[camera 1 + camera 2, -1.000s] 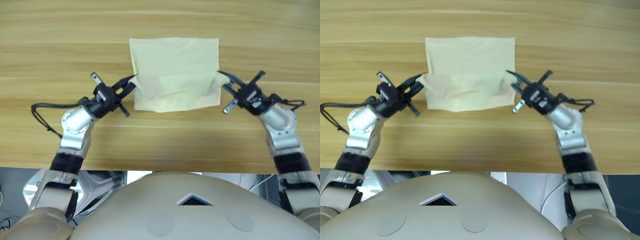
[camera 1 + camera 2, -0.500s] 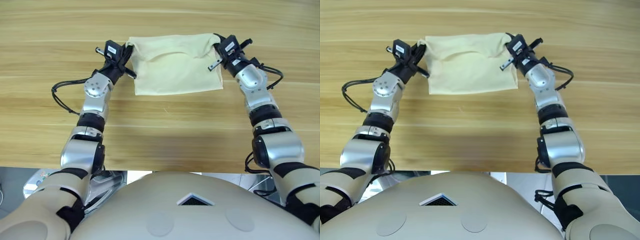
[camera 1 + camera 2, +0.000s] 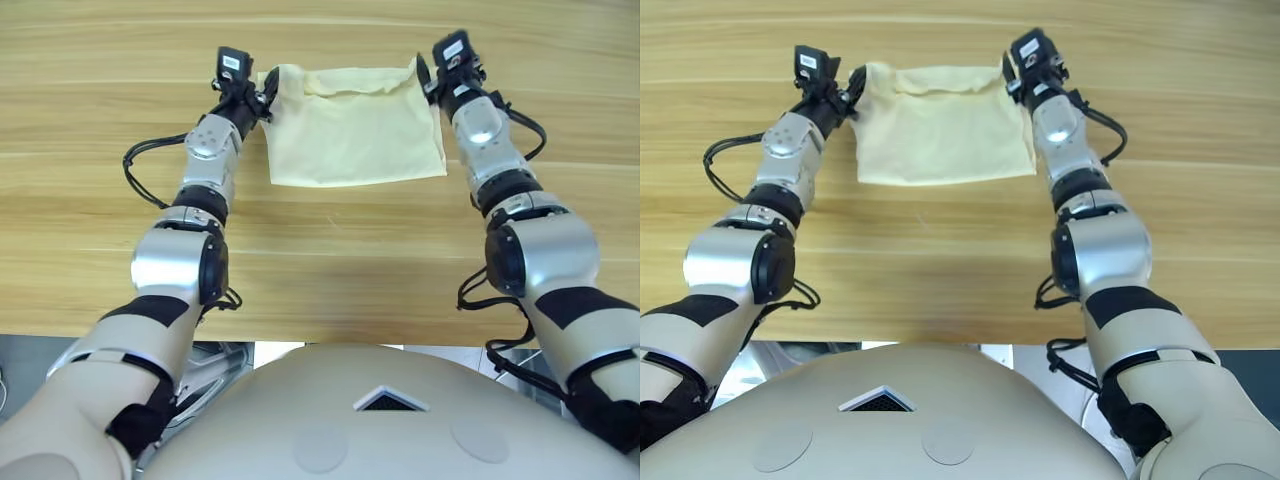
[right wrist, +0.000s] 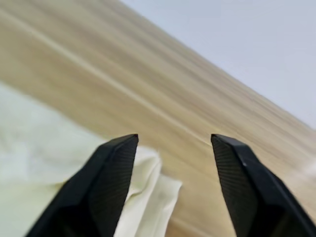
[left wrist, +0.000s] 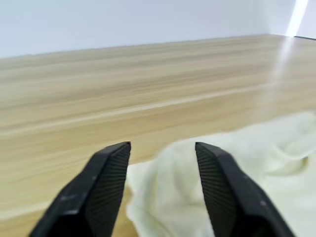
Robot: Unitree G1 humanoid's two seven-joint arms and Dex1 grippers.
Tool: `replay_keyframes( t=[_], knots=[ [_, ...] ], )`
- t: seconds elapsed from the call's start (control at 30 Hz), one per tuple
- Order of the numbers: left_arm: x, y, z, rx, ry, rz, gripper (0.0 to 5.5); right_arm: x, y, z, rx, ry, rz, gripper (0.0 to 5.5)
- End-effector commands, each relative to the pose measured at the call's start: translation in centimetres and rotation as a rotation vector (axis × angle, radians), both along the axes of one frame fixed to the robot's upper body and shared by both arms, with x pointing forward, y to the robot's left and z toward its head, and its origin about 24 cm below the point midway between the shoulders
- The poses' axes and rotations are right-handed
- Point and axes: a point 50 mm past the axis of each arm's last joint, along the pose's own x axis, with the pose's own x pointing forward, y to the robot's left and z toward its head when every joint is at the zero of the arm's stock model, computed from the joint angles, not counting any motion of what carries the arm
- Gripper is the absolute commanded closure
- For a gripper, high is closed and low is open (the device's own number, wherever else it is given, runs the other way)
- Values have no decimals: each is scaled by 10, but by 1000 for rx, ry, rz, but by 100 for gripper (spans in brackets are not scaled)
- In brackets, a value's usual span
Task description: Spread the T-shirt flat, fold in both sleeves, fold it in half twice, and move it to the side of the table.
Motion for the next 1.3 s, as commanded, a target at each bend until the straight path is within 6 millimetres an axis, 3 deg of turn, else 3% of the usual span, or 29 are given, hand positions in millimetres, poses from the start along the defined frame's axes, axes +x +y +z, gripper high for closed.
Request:
replay_keyframes(
  t=[0.03, 0.13, 0.23, 0.3, 0.4, 0.47, 0.57, 0.67, 0.77, 0.83, 0.93, 1.0, 1.07, 1.13, 1.2, 1.3],
  knots=[
    [-2, 30, -8, -99, 110, 228, 234, 2, -9, 3, 100, -12, -125, 219],
    [-8, 40, -18, -137, 190, 323, 199, -6, 5, -1, 104, -94, -53, 219],
    [-11, 50, -20, -115, 209, 389, 148, -27, 36, -12, 61, -197, 144, 219],
    [-12, 56, -16, -51, 159, 395, 119, -46, 53, -22, 30, -233, 264, 219],
    [-11, 45, 0, 27, -68, 194, 72, -73, 76, -38, -52, -223, 423, 219],
    [-13, 54, 7, -39, -147, 222, 72, -74, 96, -38, -108, -206, 501, 219],
    [-14, 62, 15, -105, -231, 330, 72, -50, 109, -36, -264, -117, 504, 219],
    [-13, 50, 18, -89, -283, 315, 72, -45, 88, -51, -581, -12, 592, 219],
    [-11, 38, 25, -63, -340, 252, 72, -65, 46, -60, -869, -45, 832, 219],
    [-10, 30, 28, -45, -360, 205, 72, -95, 20, -59, -988, -69, 1039, 219],
    [-6, 18, 31, -32, -363, 149, 72, -166, -15, -56, -1043, -15, 1370, 219],
    [-3, 12, 34, -30, -364, 121, 72, -204, -29, -48, -1006, 27, 1454, 219],
    [-1, 9, 36, -25, -363, 100, 72, -220, -39, -39, -975, 47, 1421, 219],
    [-1, 8, 35, -14, -360, 83, 72, -212, -53, -28, -992, 52, 1295, 219],
    [-3, 9, 33, -3, -358, 73, 72, -189, -70, -14, -1035, 11, 1069, 219],
    [-4, 13, 33, 17, -363, 69, 72, -161, -69, 6, -1007, -177, 799, 219]
  ],
)
